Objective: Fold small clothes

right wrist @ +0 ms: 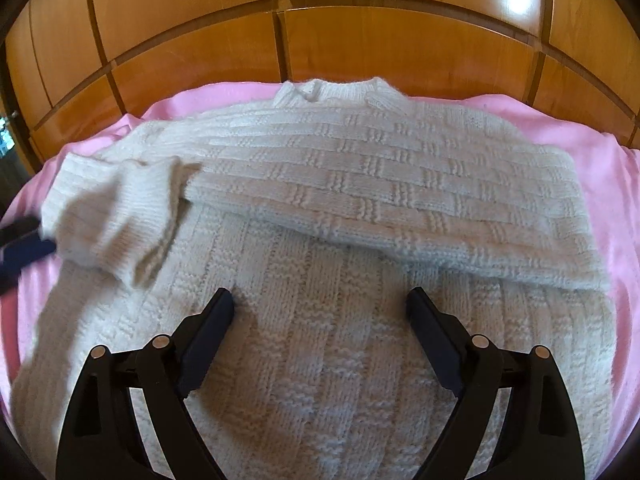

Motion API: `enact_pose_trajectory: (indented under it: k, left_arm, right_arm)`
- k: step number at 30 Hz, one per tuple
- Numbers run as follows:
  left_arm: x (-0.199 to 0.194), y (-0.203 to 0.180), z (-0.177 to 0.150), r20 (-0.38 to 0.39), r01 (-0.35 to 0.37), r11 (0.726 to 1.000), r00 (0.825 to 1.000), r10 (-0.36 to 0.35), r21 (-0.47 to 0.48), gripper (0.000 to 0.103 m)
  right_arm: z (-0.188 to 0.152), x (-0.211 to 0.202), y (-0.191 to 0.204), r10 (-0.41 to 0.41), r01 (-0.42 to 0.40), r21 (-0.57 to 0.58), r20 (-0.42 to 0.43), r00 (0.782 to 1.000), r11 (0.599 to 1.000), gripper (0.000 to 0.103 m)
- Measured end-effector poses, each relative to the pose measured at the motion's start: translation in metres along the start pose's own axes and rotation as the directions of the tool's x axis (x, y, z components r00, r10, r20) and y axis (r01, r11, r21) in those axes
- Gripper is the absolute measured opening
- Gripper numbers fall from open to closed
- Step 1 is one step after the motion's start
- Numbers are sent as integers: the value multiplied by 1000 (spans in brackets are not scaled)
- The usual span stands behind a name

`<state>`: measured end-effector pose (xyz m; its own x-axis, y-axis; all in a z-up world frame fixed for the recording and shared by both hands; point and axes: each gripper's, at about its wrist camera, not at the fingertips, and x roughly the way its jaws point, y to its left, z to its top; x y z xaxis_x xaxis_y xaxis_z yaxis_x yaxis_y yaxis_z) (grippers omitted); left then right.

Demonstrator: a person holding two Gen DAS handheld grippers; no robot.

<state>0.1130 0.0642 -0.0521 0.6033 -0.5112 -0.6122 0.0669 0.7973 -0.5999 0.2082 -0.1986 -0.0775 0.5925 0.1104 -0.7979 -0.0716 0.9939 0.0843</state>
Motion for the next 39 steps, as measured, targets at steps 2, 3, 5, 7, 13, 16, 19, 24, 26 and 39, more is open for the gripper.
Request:
enact_pose_trajectory:
  k: [2,3,5,7,13,16,19,24,26,39]
  left_arm:
    - [-5,13,-13,-9,-29,1000,1000,29,-1,39]
    - [-5,16,-18,-12,-36,999,999,36,-6,39]
    - [-13,25,-35,-26,-59,998,998,59,-3,39]
    - [-15,37,-46,-30,-70,997,997,70,-11,39]
    - [-11,45,-52,-15,-76,997,997,76,-5,36]
    - [-15,48,-54,-11,-70,998,997,70,-4,36]
    - [-16,49,-56,-7,-77,997,997,77,14,36]
    - [-16,49,-55,-6,-84,996,996,84,15,36]
    - [-14,47,-53,-6,-89,996,996,89,17,36]
    - [-12,34,-38,-54,-116,993,992,115,-10,36]
  right_arm:
    - [5,-8,1,90,-90,51,6,996,995,69]
    - [9,-9,3,172,-171,94,-4,985,981,69]
    - [16,-6,12,251,-247,123,-12,968,961,61]
    - [25,5,28,311,-304,133,-39,950,944,51]
    - [44,28,83,285,-282,38,-87,955,959,18]
    - [58,5,93,296,-298,-23,-55,953,954,5]
    - [80,-40,79,337,-336,-30,49,940,941,5]
    - [113,-90,12,300,-317,68,187,935,946,5]
    - [115,-89,-19,252,-280,132,197,948,951,5]
    - [51,-7,-152,14,-9,446,-8,1000,895,5]
